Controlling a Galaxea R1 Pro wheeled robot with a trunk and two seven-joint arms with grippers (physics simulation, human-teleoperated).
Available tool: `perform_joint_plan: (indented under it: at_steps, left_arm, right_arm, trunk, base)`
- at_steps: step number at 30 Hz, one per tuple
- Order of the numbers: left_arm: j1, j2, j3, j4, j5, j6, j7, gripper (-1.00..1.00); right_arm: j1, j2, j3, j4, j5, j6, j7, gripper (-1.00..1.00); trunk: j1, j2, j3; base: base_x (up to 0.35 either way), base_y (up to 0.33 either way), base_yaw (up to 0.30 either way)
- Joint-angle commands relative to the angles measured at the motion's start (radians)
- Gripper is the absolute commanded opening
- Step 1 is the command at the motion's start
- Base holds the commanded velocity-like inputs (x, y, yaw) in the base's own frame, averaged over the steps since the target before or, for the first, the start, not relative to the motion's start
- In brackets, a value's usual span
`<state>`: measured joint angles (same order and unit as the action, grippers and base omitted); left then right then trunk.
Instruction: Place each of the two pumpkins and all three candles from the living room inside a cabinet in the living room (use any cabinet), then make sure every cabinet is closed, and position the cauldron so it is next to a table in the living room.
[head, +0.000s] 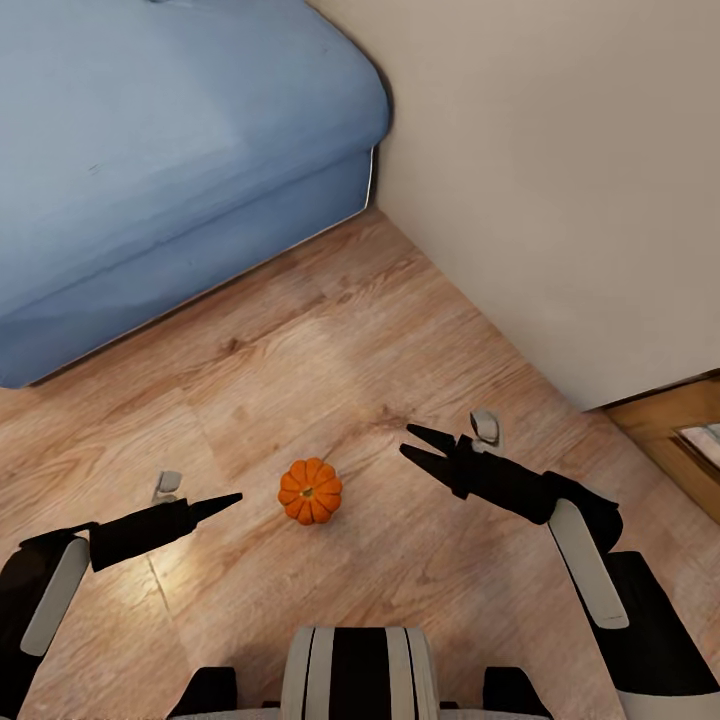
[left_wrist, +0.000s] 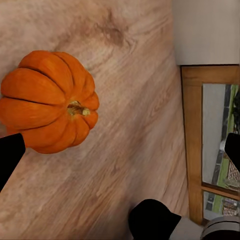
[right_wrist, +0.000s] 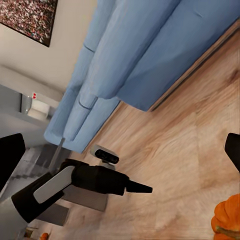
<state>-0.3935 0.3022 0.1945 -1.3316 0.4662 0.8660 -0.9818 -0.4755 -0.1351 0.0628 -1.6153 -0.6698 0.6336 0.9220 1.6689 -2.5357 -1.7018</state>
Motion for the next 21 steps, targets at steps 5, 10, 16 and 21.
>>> perform_joint_plan:
  at_steps: [5, 10, 16, 21]
  left_arm:
    - [0.011, 0.0, -0.001, -0.05, 0.003, 0.029, -0.001, 1.0]
    - [0.023, 0.0, 0.001, -0.096, 0.0, 0.067, -0.001, 1.0]
    - [0.027, 0.0, 0.003, -0.1, -0.004, 0.077, 0.001, 1.0]
    - [0.028, 0.0, 0.004, -0.051, -0.007, 0.073, 0.005, 1.0]
  right_arm:
    - [-0.005, 0.002, 0.006, 0.0, 0.068, 0.008, -0.043, 1.0]
    - [-0.006, 0.003, 0.007, 0.0, 0.093, 0.011, -0.058, 1.0]
    - [-0.006, 0.004, 0.009, 0.0, 0.1, 0.012, -0.062, 1.0]
    - [-0.006, 0.002, 0.009, 0.0, 0.102, 0.012, -0.063, 1.0]
  trunk:
    - [0.002, -0.001, -0.019]
    - [0.004, -0.002, -0.039]
    - [0.007, -0.004, -0.062]
    - [0.009, -0.005, -0.081]
  base:
    - [0.0, 0.0, 0.0]
    - [0.0, 0.0, 0.0]
    - [0.0, 0.0, 0.0]
    - [0.0, 0.0, 0.0]
